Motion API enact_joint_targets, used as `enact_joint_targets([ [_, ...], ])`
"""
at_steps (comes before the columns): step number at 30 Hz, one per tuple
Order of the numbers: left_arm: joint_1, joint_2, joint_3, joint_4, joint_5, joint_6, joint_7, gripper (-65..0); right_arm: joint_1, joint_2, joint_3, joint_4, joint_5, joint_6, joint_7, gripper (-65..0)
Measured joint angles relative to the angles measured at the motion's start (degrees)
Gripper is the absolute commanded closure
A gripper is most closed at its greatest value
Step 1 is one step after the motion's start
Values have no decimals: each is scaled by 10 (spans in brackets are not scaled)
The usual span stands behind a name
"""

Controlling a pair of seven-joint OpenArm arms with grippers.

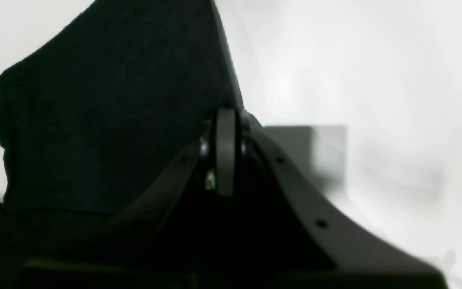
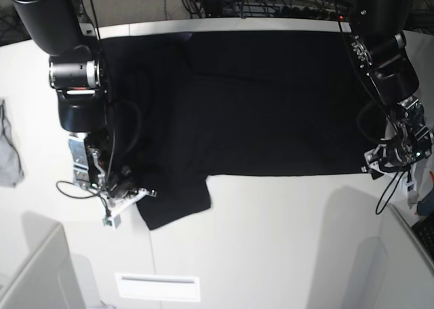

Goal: Fold the T-shirt properly
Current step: 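Grasp the hem corner with the left gripper and fold hem toward collar with both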

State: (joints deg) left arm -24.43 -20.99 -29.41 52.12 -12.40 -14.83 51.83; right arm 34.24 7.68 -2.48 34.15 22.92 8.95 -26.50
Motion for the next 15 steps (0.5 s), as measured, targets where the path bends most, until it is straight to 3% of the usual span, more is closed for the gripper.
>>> enact_joint_targets([
  [4, -3, 0, 4, -21, 0, 47, -20, -454, 0, 0, 0, 0, 0, 0, 0, 0],
  [9, -14, -2, 4, -58, 0, 49, -73, -454, 0, 0, 0, 0, 0, 0, 0, 0],
  [15, -47, -9, 71, -110, 2, 54, -90, -441, 0, 0, 0, 0, 0, 0, 0, 0],
])
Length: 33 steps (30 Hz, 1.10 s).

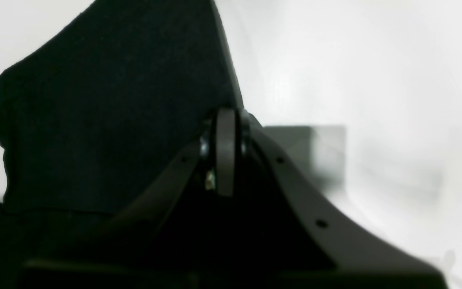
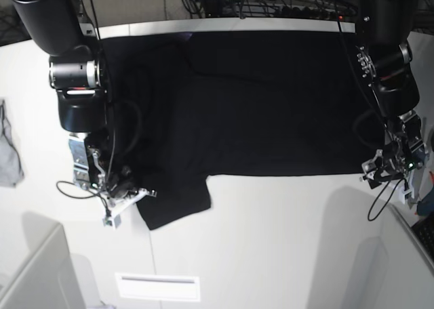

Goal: Fold the T-shirt properly
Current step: 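Grasp the hem corner with the left gripper and fold hem toward collar with both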

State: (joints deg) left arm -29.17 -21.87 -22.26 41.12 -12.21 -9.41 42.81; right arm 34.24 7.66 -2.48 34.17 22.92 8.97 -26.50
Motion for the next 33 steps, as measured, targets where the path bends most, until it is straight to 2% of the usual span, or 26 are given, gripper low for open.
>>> enact_joint_targets([
  [4, 0, 2, -2, 0, 0, 0, 0, -436, 0, 0, 0, 0, 0, 0, 0, 0],
  [6, 2, 1, -2, 0, -2, 0, -2, -383, 0, 0, 0, 0, 0, 0, 0, 0],
  [7, 3, 1, -1, 1, -2, 0, -3, -323, 0, 1, 0, 0, 0, 0, 0, 0],
  [10, 6, 1, -2, 1, -2, 0, -4, -66, 0, 1, 0, 0, 0, 0, 0, 0],
  [11, 6, 0, -2, 0, -5, 0, -4, 0, 0, 2, 0, 0, 0, 0, 0, 0],
  [16, 6, 2, -3, 7, -11, -7, 0, 0, -6, 2, 0, 14, -3, 0, -1, 0],
  [20, 26, 9, -1, 62, -13, -61, 46, 0, -56, 5, -1, 96, -7, -3, 0, 0],
  [24, 63, 11, -2, 150, -11, -61, 101, 0, -104, 22, 0, 201, -6, -7, -1, 0],
  [27, 105, 5, -2, 233, -13, -59, 114, 0, -144, 27, 18, 282, -4, -5, 0, 0],
  [30, 158, 10, -35, 295, -81, -61, 136, 0, -175, 26, 55, 336, -6, -3, -13, 0],
  [33, 189, -3, -63, 315, -154, -58, 190, 0, -186, 29, 82, 373, -6, -2, -47, 0],
])
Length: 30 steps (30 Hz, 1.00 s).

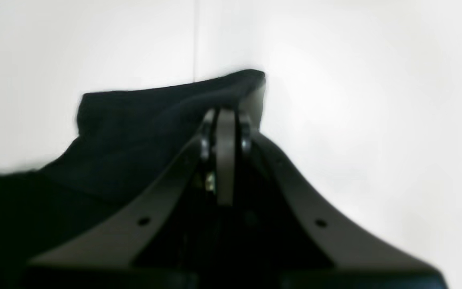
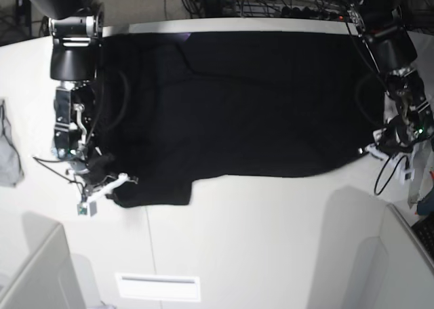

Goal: Fold the T-shirt properly
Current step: 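Grasp the hem corner with the left gripper and fold hem toward collar with both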

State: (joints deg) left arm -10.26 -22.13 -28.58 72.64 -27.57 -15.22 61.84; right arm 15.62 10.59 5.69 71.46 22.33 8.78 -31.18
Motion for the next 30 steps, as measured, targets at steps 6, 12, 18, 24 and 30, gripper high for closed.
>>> enact_joint_targets([
  [6, 73, -23, -8, 68, -130, 0, 24, 0, -62, -2, 30, 98, 2, 0, -58, 0],
  [12, 127, -45, -56, 129, -204, 0, 52, 0, -142, -4, 75, 207, 1, -1, -96, 0],
  [18, 164, -49, -68, 169, -207, 0, 83, 0, -221, -16, 85, 304, 1, -1, -116, 0],
  [24, 196, -58, -68, 187, -207, 0, 87, 0, -301, -53, 133, 397, 3, 0, -124, 0],
  [30, 210, -72, -67, 188, -207, 0, 83, 0, -370, -78, 153, 432, 60, 0, -141, 0],
])
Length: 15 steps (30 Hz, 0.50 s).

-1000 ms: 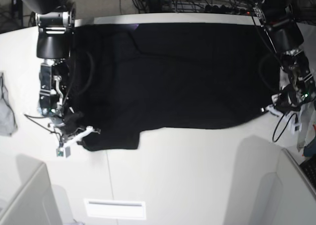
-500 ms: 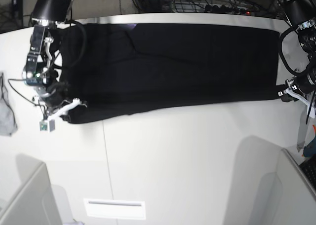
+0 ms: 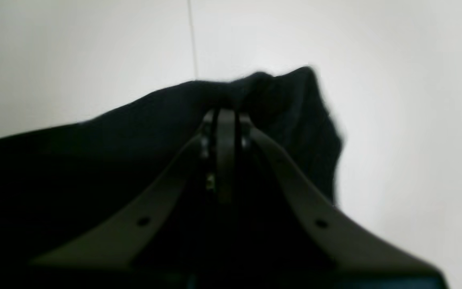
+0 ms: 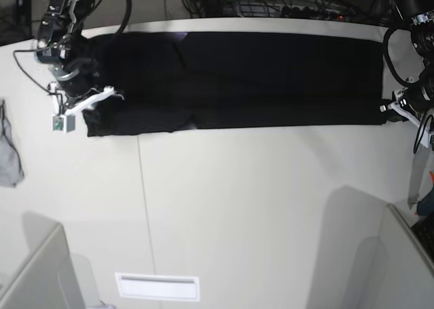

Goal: Fold the T-shirt properly
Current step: 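Grasp the hem corner with the left gripper and fold hem toward collar with both, then grasp the folded strip's ends with both grippers and pull it straight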

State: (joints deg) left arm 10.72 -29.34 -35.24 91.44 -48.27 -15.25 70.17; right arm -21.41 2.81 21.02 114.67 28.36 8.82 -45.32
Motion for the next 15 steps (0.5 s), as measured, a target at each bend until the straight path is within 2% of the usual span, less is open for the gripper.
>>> enact_joint_targets([
  [5, 10, -9, 2, 1, -2, 0, 0, 0, -56, 5, 47, 1, 90, -3, 24, 0],
  [10, 24, -12, 2, 1, 0, 0, 2, 0, -111, 27, 51, 3, 217, -2, 31, 0],
  [15, 59, -12, 2, 46, -2, -1, -1, 0, -130, 29, 50, 2, 227, -3, 34, 0],
])
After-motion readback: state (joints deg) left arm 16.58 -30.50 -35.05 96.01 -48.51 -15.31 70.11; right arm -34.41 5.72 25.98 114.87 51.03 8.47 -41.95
